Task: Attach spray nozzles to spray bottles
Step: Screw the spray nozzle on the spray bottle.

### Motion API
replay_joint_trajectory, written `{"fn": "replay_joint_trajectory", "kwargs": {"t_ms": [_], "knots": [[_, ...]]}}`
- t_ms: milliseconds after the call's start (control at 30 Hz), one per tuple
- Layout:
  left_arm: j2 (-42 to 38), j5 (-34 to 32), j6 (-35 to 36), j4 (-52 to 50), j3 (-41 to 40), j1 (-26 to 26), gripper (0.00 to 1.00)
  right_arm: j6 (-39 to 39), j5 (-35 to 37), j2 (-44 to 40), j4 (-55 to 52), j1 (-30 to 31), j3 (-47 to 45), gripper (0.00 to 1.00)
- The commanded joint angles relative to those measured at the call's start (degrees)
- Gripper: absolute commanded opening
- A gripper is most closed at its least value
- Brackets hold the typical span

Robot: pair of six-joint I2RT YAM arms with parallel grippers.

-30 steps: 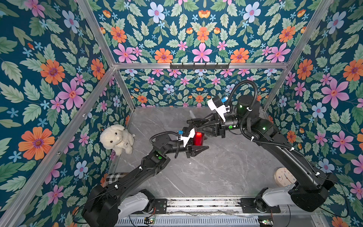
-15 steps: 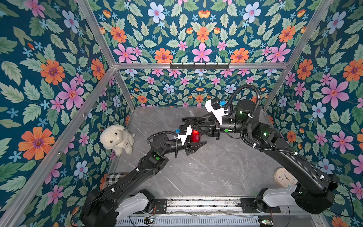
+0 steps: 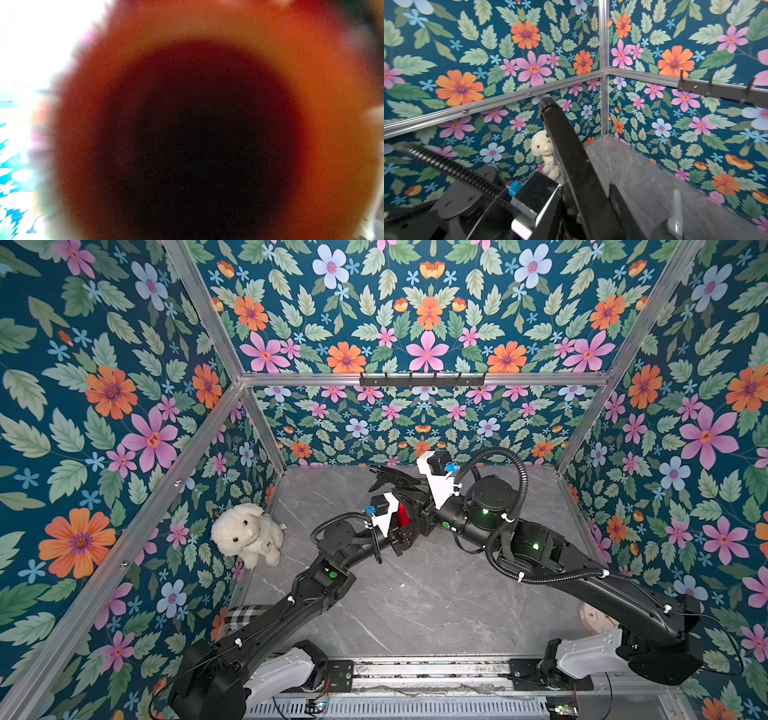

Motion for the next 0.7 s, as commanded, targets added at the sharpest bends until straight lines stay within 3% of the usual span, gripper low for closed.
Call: {"fn": "replay_joint_trajectory", "kwargs": {"t_ms": [0, 300, 667], "knots": [[0.16, -5.92, 0.8, -1.54, 0.48, -0.29, 0.0, 2.53, -2.55, 2.61, -10.06, 3.97, -0.21, 0.24], [-0.21, -10.47, 1.75, -2.29, 0.15, -0.39, 0.0, -1.05, 11.01, 6.27, -5.72, 9.58, 0.31, 0.28], [-0.23, -9.68, 1.66, -2.12, -0.49, -0.38, 0.0, -8.72, 1.06, -2.6, 0.59, 9.61, -6.71, 0.58]]}}
